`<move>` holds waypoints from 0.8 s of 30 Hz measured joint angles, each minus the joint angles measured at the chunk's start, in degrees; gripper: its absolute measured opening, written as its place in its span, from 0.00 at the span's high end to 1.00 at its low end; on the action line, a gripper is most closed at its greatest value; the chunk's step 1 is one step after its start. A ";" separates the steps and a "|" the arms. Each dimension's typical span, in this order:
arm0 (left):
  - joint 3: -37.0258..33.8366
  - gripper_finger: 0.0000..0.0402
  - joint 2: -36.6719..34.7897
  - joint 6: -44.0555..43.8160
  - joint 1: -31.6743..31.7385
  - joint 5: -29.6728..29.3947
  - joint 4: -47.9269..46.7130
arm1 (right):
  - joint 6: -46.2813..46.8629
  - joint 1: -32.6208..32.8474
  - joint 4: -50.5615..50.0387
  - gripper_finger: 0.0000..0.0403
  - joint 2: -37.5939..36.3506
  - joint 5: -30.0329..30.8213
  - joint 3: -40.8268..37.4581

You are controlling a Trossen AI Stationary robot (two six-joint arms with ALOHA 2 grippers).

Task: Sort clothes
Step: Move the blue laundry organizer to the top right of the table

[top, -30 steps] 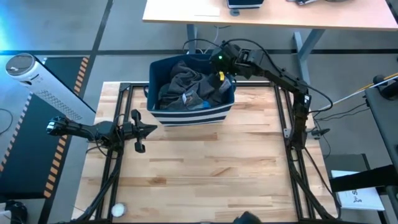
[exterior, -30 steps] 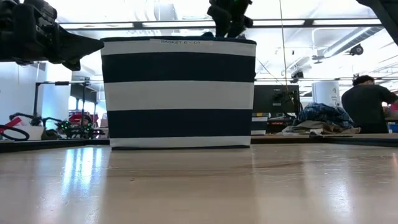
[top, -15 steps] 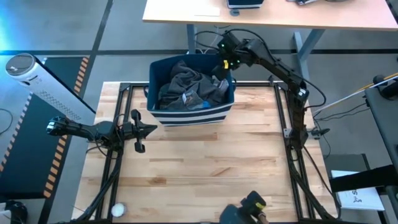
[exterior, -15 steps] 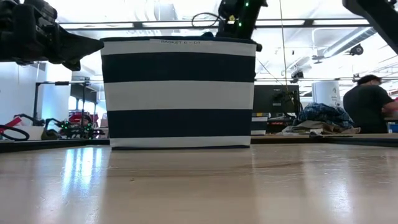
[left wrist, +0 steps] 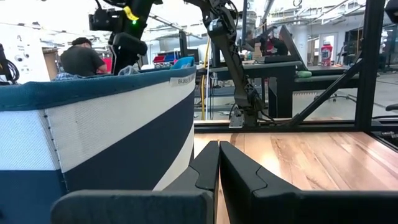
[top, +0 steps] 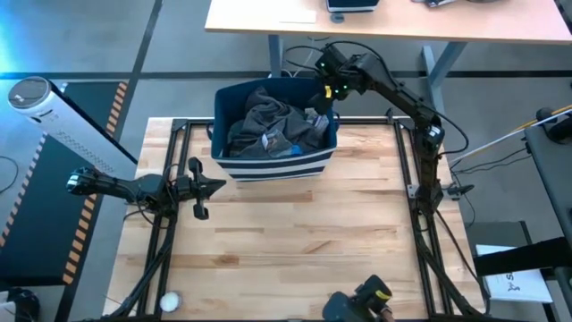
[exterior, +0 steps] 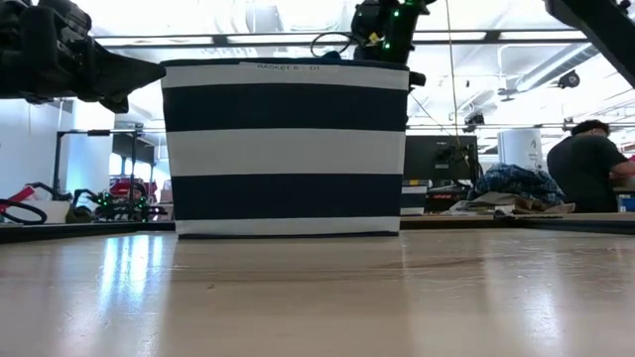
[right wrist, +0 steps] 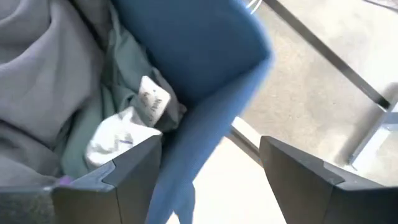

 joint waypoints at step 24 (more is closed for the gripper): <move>0.01 1.00 0.00 -0.43 0.00 0.00 0.24 | -2.37 -0.26 -0.36 0.49 1.30 -4.23 -5.08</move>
